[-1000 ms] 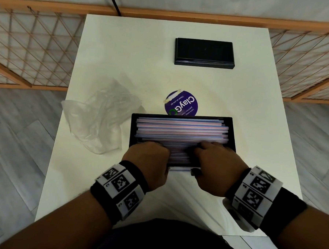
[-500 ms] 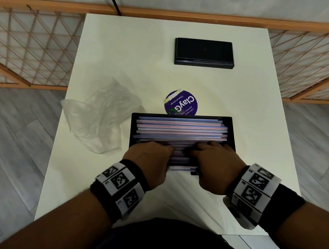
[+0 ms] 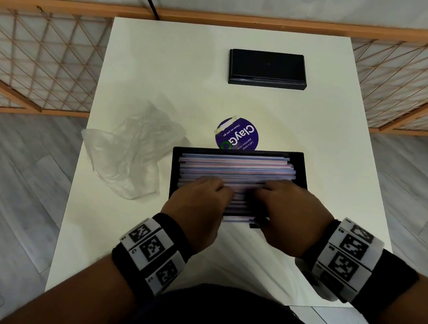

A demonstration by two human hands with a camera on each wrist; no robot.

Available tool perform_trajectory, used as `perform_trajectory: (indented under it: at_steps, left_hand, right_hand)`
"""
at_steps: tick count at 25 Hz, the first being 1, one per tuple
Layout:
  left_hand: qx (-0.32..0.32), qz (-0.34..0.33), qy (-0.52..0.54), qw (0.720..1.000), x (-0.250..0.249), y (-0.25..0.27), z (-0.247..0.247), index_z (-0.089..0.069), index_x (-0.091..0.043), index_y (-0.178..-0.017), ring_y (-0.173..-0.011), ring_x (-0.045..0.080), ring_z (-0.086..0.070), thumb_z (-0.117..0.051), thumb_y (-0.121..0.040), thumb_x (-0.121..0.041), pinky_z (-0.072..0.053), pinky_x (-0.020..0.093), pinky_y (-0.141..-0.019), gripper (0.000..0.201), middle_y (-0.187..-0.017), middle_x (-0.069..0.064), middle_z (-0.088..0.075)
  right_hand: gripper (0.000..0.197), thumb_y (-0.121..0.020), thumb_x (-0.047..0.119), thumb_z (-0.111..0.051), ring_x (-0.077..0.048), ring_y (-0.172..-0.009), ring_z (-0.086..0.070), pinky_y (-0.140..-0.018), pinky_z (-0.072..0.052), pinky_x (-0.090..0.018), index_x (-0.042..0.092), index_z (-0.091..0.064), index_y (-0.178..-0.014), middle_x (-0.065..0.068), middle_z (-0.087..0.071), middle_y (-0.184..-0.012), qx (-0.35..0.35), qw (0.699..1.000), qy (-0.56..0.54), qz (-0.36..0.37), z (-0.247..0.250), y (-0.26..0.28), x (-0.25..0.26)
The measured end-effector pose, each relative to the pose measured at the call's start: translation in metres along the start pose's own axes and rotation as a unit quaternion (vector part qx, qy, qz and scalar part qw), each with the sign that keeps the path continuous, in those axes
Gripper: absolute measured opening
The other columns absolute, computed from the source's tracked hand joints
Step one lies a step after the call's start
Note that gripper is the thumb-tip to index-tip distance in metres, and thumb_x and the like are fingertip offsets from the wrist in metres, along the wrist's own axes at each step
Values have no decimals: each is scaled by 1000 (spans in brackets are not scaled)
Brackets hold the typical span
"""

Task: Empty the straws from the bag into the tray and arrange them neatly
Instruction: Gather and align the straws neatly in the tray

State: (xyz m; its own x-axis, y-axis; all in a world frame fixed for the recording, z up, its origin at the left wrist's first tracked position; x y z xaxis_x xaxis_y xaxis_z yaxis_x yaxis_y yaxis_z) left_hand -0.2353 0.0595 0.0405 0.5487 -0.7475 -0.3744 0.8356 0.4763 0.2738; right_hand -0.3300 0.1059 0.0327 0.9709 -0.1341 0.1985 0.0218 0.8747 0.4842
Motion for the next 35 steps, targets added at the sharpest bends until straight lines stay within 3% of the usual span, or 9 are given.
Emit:
perform_trajectory:
  at_steps: [5, 11, 15, 17, 21, 26, 29, 32, 35]
  left_hand:
    - [103, 50, -58, 992, 12, -2, -34, -67, -20, -110, -104, 29, -66, -49, -98, -39, -55, 38, -87, 29, -112, 1, -69]
    - [88, 39, -69, 993, 15, -3, -33, -69, -19, -111, -99, 28, -68, -49, -97, -47, -56, 37, -85, 37, -106, 2, -72]
    - [-143, -69, 56, 986, 1, 11, 26, -63, -13, -92, -86, 26, -61, -69, -79, -57, -48, 35, -75, 46, -92, 4, -64]
    - [-262, -39, 95, 960, 19, 23, 52, -60, -6, -113, -108, 29, -56, -63, -74, -70, -46, 40, -92, 75, -116, 11, -61]
    - [-88, 26, -75, 993, 43, 7, 9, -16, -8, -156, -154, 32, -10, -55, -55, -91, -13, 56, -122, 136, -167, 12, -13]
    - [-112, 43, -61, 991, 54, -14, 15, -26, -8, -154, -148, 37, -26, -69, -57, -71, -26, 61, -116, 123, -161, 14, -30]
    - [-124, 28, 3, 992, 60, -23, 25, -27, -9, -155, -152, 32, -18, -48, -69, -80, -17, 55, -122, 113, -164, 11, -26]
    - [-165, 46, 178, 969, 71, -23, 35, -35, -11, -153, -152, 13, -14, -20, -91, -65, -12, 49, -125, 84, -163, 4, -30]
    - [-211, 70, 265, 938, 78, -19, 37, -46, -13, -148, -145, 1, -17, -16, -96, -56, -16, 44, -125, 74, -158, 1, -39]
  right_hand:
    - [19, -84, 18, -48, -24, -90, -65, -69, -49, -29, 20, -64, -93, 2, -66, -95, 71, 997, -3, -28, -25, -1, -5]
    - [22, -82, 21, -48, -21, -89, -65, -65, -43, -26, 21, -67, -93, 6, -65, -96, 69, 997, 18, -28, -27, -4, -6]
    - [37, -74, 47, -61, -28, -94, -61, -78, -51, -38, 23, -66, -102, 2, -65, -100, -139, 989, 29, 38, 20, 11, 10]
    - [70, -70, 61, -61, -34, -115, -54, -93, -47, -47, 14, -60, -122, -8, -59, -124, -210, 976, 18, 58, 28, 18, 17]
    - [107, -69, 71, -58, -37, -147, -24, -113, -26, -62, 9, -29, -151, -14, -28, -159, -95, 988, 104, 68, -21, -2, 24]
    - [82, -66, 44, -76, -35, -134, -47, -105, -38, -60, 12, -51, -137, -11, -53, -142, -198, 974, 44, 98, 18, -3, 22]
    - [34, -72, 32, -69, -31, -88, -62, -77, -49, -41, 12, -67, -100, -7, -66, -96, -308, 941, -11, 140, 48, 25, 29]
    - [16, -80, 29, -64, -29, -64, -64, -54, -46, -31, 15, -65, -87, -2, -65, -76, -195, 973, 25, 118, 7, 22, 36]
    - [42, -95, 35, -48, -32, -90, -68, -66, -44, -32, 13, -52, -131, -4, -69, -105, -47, 993, 107, 32, -53, -13, 17]
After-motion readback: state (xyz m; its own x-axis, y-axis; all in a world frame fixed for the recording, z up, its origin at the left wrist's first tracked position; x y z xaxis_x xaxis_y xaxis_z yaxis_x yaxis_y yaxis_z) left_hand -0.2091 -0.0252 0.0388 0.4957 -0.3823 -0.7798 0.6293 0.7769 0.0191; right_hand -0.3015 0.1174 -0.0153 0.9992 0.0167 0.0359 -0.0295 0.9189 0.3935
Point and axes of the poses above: each hand's wrist, its own y-axis away from the middle knuckle, its own z-axis out of the back of the hand, x = y × z, the point moved 10 cm from there along -y, towards the middle knuckle
